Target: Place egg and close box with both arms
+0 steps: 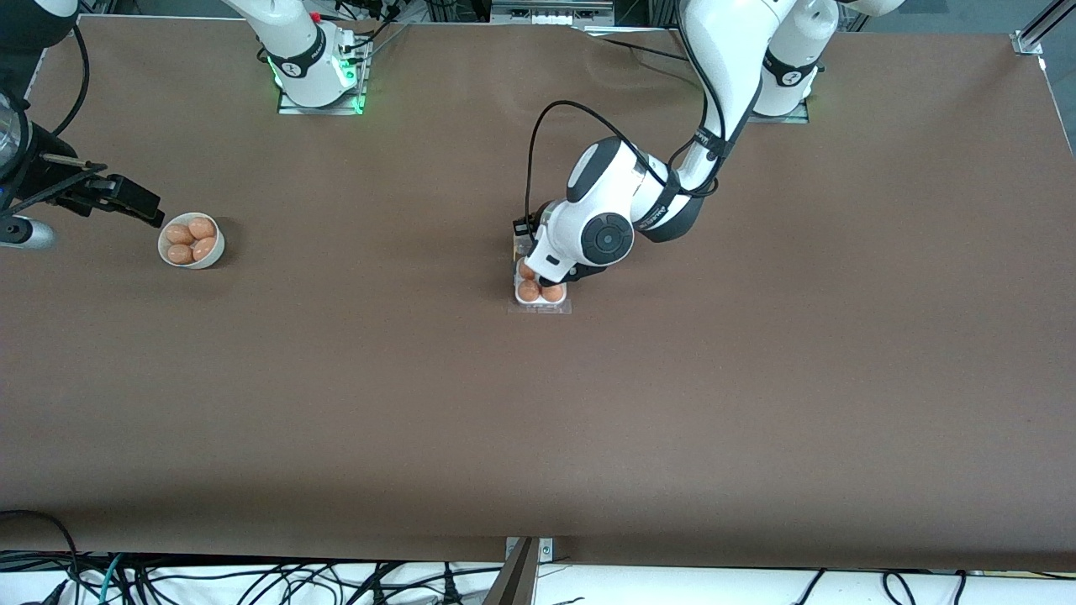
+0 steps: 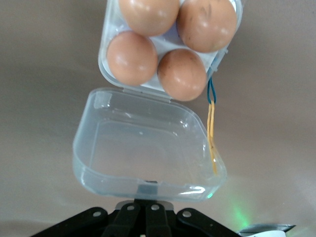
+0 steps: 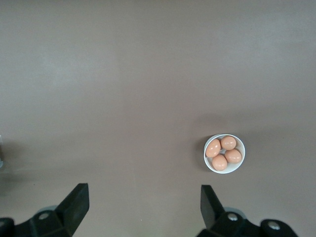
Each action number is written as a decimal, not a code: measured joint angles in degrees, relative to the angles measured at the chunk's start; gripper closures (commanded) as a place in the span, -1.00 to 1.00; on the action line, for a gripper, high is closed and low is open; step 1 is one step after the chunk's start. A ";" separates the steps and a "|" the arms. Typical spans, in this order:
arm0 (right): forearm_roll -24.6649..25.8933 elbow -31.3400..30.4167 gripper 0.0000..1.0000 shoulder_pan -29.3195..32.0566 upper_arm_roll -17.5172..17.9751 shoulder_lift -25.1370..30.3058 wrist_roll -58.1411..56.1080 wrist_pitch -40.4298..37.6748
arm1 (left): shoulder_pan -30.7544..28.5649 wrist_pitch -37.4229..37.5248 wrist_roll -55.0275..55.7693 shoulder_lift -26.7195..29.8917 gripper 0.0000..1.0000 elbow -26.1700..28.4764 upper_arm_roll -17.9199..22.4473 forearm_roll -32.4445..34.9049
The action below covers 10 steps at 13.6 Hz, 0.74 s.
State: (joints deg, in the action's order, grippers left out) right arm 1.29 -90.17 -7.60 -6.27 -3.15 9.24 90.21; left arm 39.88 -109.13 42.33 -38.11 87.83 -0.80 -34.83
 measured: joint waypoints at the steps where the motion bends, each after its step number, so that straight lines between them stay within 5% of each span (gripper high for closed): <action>1: 0.00 0.00 -1.00 0.00 0.00 0.00 0.00 0.00 | -0.01 -0.17 0.02 -0.03 1.00 -0.42 0.20 0.58; 10: -0.01 0.00 -1.00 0.00 0.00 0.00 -0.01 0.00 | -0.07 -3.76 0.12 -0.09 1.00 -4.44 3.19 1.28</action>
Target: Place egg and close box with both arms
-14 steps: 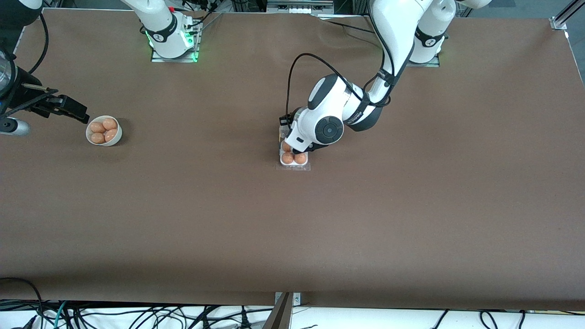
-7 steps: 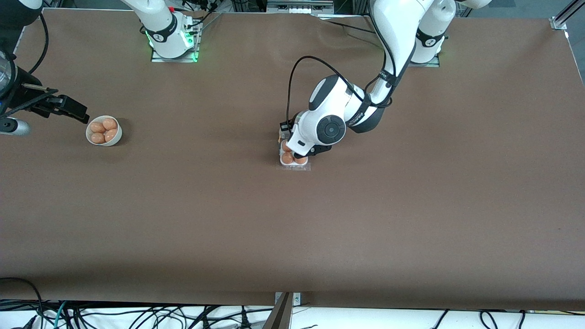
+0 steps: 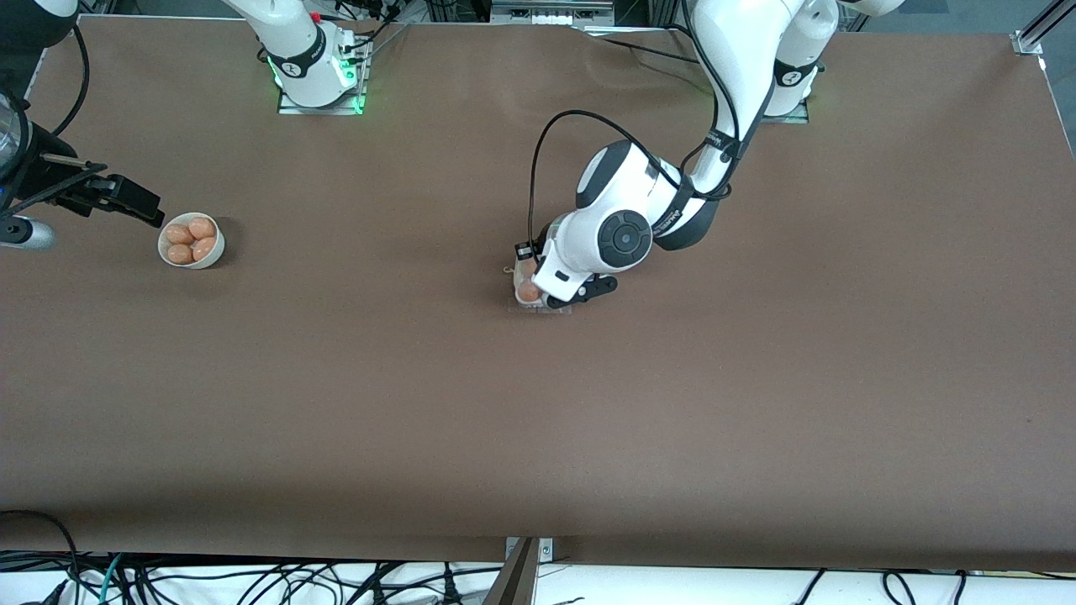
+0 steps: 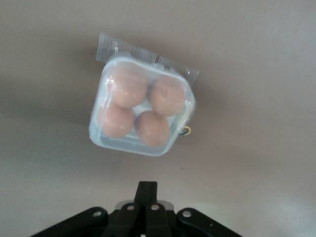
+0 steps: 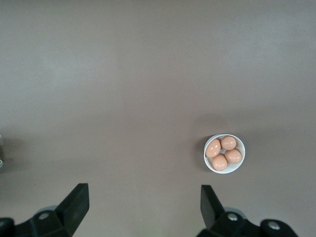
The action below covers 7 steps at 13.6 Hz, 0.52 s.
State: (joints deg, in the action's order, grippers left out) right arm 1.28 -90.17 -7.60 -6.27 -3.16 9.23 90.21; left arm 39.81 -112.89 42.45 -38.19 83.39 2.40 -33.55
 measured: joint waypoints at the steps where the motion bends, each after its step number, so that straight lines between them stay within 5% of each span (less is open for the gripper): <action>1: 0.00 0.00 -1.00 0.00 0.00 0.00 0.00 0.00 | 0.00 0.00 0.00 0.00 0.93 -0.63 0.35 1.14; 2: 0.00 0.00 -1.00 0.00 0.00 0.00 0.00 0.00 | -0.07 0.14 0.00 0.02 0.75 -1.28 0.67 2.92; 4: 0.00 0.00 -1.00 0.00 0.00 -0.01 0.00 0.00 | -1.19 2.45 0.07 0.34 -0.43 -2.59 1.32 6.55; 5: 0.00 0.00 -1.00 0.00 0.00 -0.01 0.00 0.00 | -2.60 4.57 -0.21 0.64 -0.83 -3.62 1.45 8.60; 7: -0.01 0.00 -1.00 0.00 0.00 -0.01 0.00 0.00 | -5.96 9.92 -1.66 1.28 -1.00 -6.91 1.49 13.21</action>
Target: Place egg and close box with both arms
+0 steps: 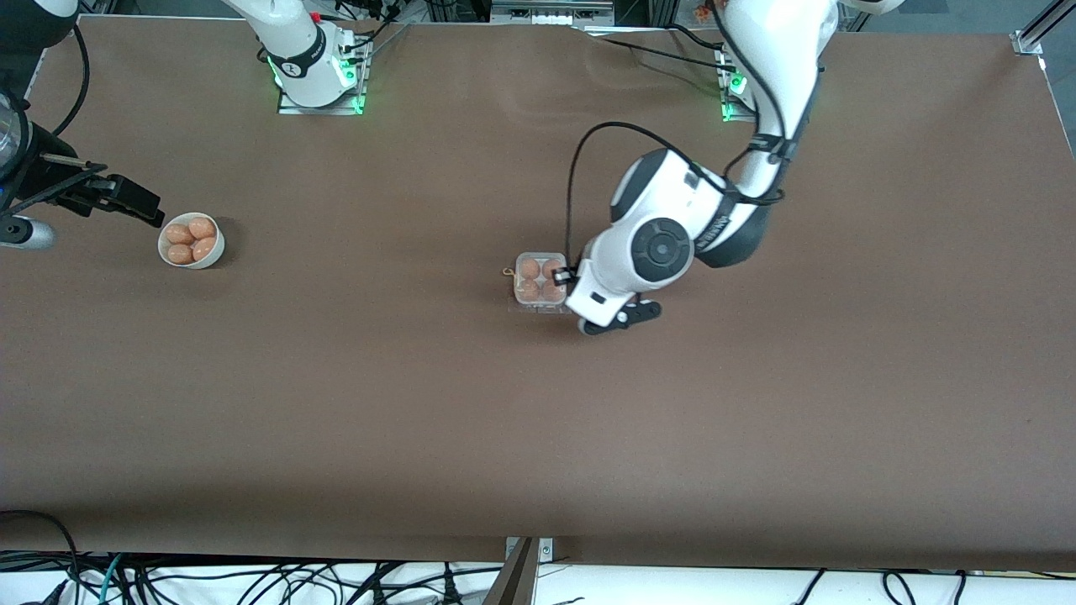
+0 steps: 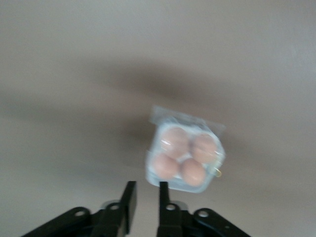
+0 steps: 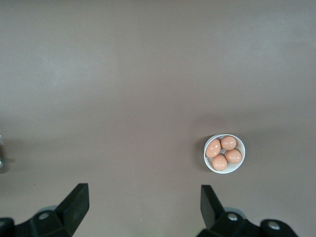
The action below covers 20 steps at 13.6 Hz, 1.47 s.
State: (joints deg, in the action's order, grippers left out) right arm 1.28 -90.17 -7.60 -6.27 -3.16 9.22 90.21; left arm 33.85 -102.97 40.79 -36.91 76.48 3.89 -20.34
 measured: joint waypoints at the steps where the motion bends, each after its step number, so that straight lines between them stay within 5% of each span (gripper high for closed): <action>1: 0.00 0.00 -1.00 0.00 0.00 0.00 0.00 0.00 | -1.24 2.61 -0.29 0.31 -1.00 -1.50 0.11 2.32; 8: -0.01 0.00 -1.00 0.00 0.00 -0.01 0.00 0.00 | -12.26 7.11 -2.93 6.32 -1.00 -7.46 1.44 12.97; 16: -0.01 0.00 -1.00 0.00 0.00 -0.01 -0.01 0.00 | -24.75 17.52 -30.60 10.56 -1.00 -11.91 1.79 19.42; 20: -0.02 0.00 -1.00 0.00 0.00 -0.01 -0.01 0.00 | -28.79 18.88 -40.52 15.59 -1.00 -9.59 2.22 19.46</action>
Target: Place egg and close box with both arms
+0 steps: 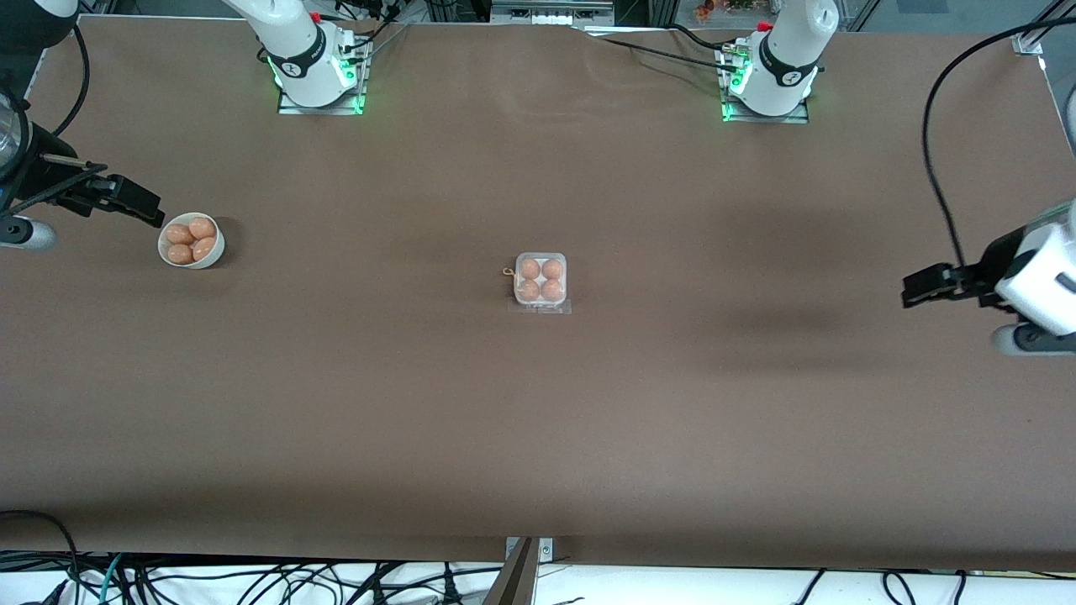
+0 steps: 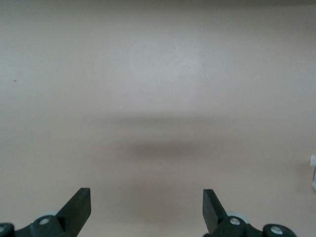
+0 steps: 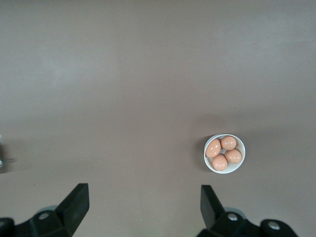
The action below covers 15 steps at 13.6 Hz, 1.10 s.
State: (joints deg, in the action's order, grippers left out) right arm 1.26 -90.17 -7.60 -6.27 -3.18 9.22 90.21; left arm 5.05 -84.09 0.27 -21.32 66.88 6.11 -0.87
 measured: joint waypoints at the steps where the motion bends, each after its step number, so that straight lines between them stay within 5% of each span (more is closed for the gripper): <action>1: 0.00 0.00 -1.00 0.00 0.00 0.00 0.00 0.00 | -0.40 0.00 -0.81 1.24 -1.00 1.63 0.00 0.00; 8: 0.00 0.00 -1.00 0.00 0.00 0.00 0.00 0.00 | -0.51 -9.85 -1.49 9.52 -1.00 16.40 -0.23 0.00; 15: 0.00 0.00 -1.00 0.00 0.00 0.00 0.00 0.00 | -0.51 -9.34 -1.51 16.63 -1.00 19.70 -0.24 0.00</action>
State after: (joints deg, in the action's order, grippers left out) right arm 1.26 -90.17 -7.60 -6.27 -3.18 9.21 90.21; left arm 4.54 -93.43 -1.24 -4.69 86.58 5.87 -0.87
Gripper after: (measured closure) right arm 0.000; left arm 0.000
